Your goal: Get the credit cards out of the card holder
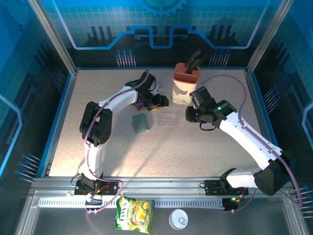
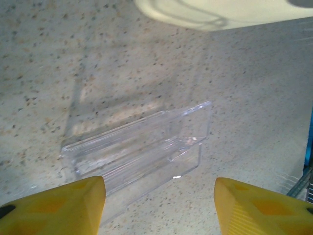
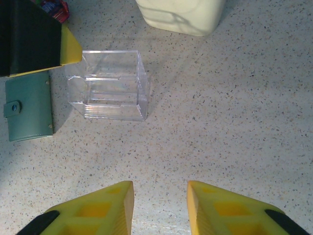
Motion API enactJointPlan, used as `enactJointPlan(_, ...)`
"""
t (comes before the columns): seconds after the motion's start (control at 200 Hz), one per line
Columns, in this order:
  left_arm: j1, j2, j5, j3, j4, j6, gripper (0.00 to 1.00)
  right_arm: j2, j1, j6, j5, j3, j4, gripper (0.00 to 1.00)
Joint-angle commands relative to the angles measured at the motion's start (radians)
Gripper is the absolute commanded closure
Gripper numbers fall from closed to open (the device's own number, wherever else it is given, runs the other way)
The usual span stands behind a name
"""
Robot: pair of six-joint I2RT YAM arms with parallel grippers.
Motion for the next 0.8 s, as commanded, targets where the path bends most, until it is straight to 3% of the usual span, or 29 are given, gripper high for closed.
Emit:
enactJointPlan(0.0, -0.006, 0.021, 0.032, 0.027, -0.003, -0.012, 0.39, -0.004, -0.005, 0.009, 0.001, -0.006, -0.01, 0.66)
enactJointPlan(0.395, 0.024, -0.04, -0.108, -0.018, -0.079, 0.04, 0.4, 0.005, -0.005, 0.012, -0.014, -0.011, 0.002, 0.66)
enactJointPlan(0.545, 0.058, -0.027, -0.069, -0.037, -0.095, 0.032, 0.58, 0.009, -0.001, 0.014, -0.016, -0.015, 0.006, 0.66)
enactJointPlan(0.67, 0.071, -0.013, -0.101, -0.036, -0.125, 0.043, 0.73, 0.009, 0.0, 0.015, -0.015, -0.018, 0.008, 0.66)
enactJointPlan(0.795, 0.07, 0.02, -0.108, -0.02, -0.15, 0.059, 0.76, 0.011, 0.0, 0.015, -0.016, -0.016, 0.008, 0.66)
